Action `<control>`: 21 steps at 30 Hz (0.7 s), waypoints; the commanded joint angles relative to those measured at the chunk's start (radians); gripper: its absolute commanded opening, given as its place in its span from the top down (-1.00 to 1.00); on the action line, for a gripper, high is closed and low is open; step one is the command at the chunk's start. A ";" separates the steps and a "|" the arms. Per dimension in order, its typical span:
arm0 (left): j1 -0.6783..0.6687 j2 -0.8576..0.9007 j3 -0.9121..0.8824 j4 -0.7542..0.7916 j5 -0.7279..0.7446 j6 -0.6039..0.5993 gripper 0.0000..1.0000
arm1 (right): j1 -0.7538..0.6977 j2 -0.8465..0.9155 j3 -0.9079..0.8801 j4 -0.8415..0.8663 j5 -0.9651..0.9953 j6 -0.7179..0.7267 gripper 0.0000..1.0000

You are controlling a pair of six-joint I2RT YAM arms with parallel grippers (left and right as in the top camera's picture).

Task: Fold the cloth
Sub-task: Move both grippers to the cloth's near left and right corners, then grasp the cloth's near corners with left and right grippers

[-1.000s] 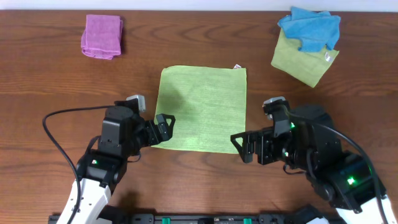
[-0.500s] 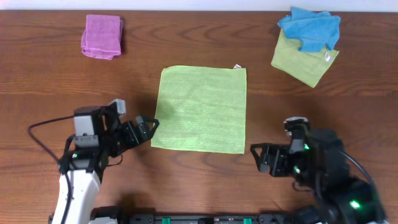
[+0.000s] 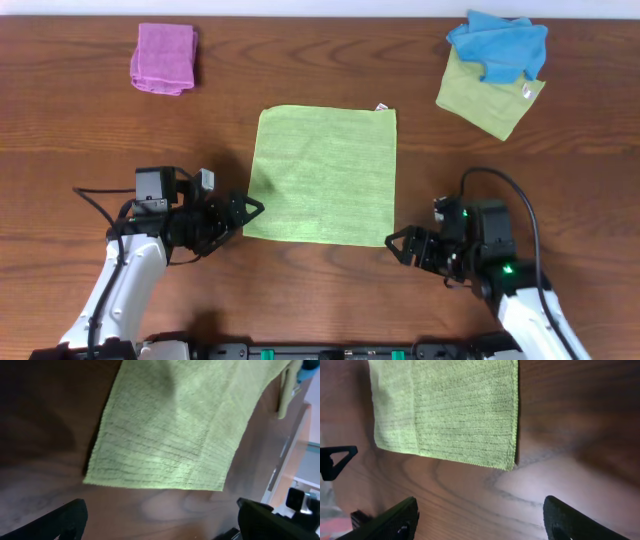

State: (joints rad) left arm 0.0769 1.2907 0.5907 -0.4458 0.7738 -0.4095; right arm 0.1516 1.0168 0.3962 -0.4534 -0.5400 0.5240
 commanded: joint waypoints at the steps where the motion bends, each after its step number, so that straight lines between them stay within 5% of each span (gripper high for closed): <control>1: 0.003 0.009 0.018 -0.007 -0.031 0.020 -0.93 | -0.009 0.077 -0.012 0.045 -0.066 -0.006 -0.56; 8: 0.003 0.017 0.018 -0.025 -0.119 -0.025 -1.00 | -0.009 0.254 -0.013 0.175 -0.093 -0.018 -0.48; 10: 0.003 0.022 0.018 -0.023 -0.150 -0.025 -0.89 | -0.009 0.267 -0.013 0.187 -0.076 -0.027 -0.49; 21: 0.003 0.173 0.018 0.082 -0.128 -0.025 -0.84 | -0.009 0.372 -0.013 0.256 -0.069 -0.027 -0.42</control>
State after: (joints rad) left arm 0.0769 1.4391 0.5907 -0.3767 0.6403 -0.4343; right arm 0.1482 1.3495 0.3935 -0.1932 -0.6579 0.5152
